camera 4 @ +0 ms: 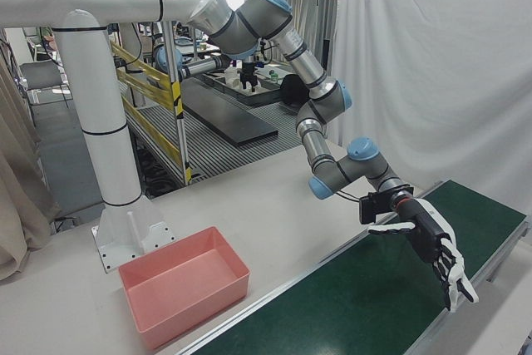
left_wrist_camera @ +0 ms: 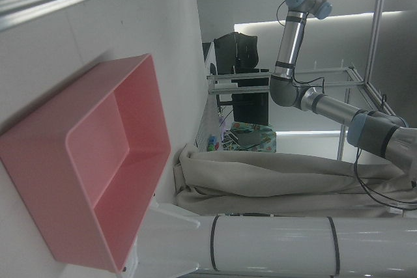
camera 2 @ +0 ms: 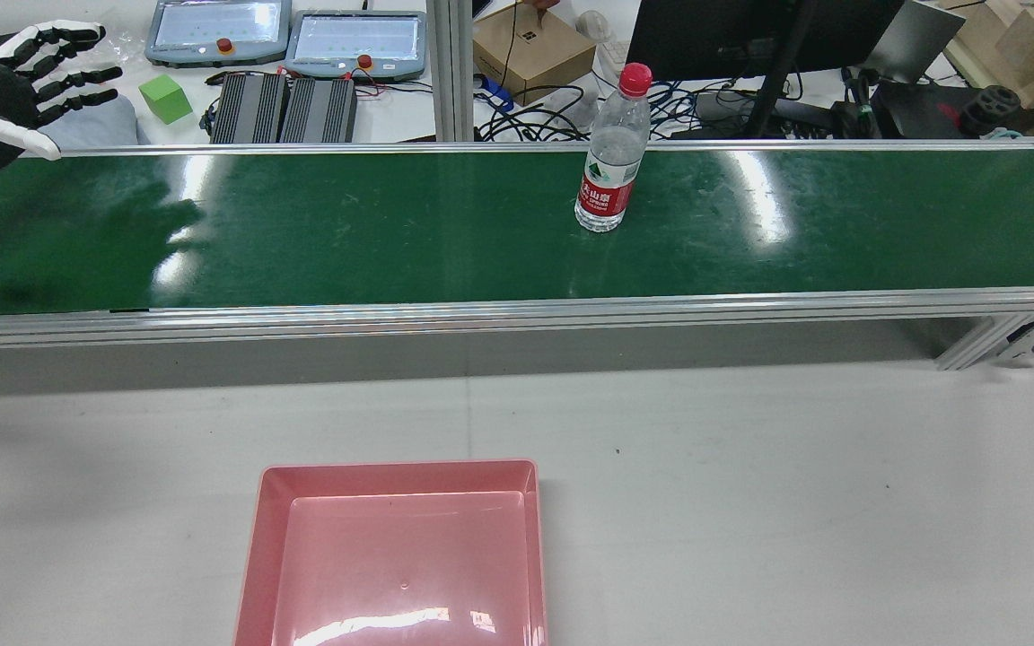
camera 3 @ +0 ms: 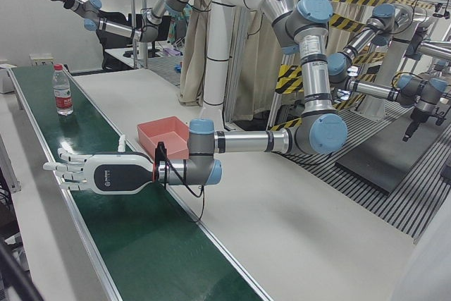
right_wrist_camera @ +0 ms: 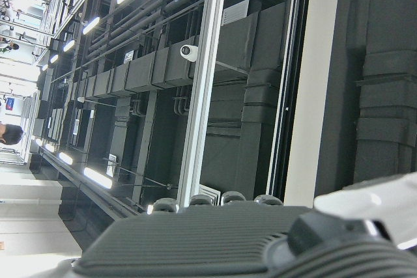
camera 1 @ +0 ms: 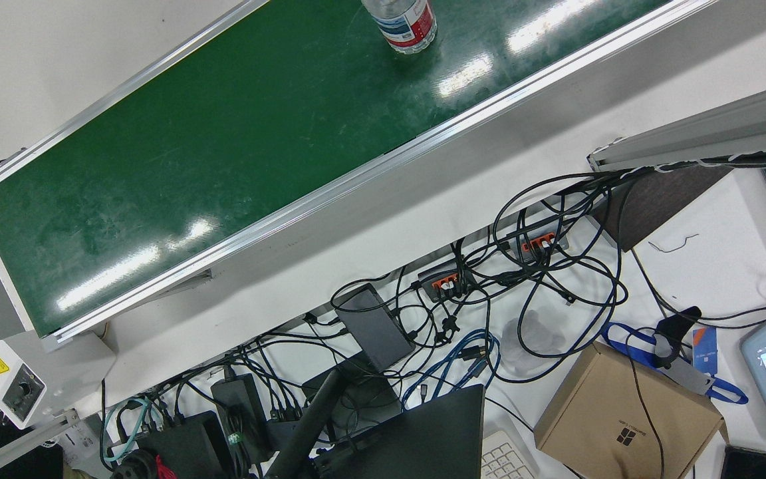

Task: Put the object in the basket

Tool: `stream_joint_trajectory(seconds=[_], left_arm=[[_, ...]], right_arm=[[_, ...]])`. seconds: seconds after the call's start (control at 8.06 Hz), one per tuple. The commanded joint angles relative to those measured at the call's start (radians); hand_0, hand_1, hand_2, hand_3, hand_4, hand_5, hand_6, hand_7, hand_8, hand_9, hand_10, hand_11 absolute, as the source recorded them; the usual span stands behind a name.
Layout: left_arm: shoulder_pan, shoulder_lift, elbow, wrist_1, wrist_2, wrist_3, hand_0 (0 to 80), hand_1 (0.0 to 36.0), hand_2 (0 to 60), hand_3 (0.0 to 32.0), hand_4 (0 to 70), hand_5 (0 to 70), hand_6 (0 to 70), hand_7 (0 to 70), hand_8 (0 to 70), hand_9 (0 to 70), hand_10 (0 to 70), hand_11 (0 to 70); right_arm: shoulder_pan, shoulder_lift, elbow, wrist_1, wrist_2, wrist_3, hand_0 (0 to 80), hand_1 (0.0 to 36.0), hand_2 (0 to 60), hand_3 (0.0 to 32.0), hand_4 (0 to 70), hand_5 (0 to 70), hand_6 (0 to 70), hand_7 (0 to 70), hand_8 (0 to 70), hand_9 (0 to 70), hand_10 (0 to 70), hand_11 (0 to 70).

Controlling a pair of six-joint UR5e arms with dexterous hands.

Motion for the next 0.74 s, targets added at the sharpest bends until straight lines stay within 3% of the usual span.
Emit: stream_joint_trajectory(seconds=[0.0,0.62], left_arm=[[0.000,0.000,0.000,0.000,0.000,-0.001,60.9,8.6,0.0,8.6,4.1,32.1,7.0,5.9,15.1,15.4,8.7,14.3],[-0.002,0.001,0.000,0.000,0.000,-0.001,58.4,6.0,0.0,9.6,0.0,31.9,5.4,4.5,12.1,13.2,7.1,11.9]], right_arm=[[0.000,0.000,0.000,0.000,0.000,0.000,0.0,0.0,0.0,0.0,0.0,0.0,0.0,0.0,0.0,0.0,0.0,0.0],[0.000,0.000,0.000,0.000,0.000,0.000,0.0,0.0,0.0,0.0,0.0,0.0,0.0,0.0,0.0,0.0,0.0,0.0]])
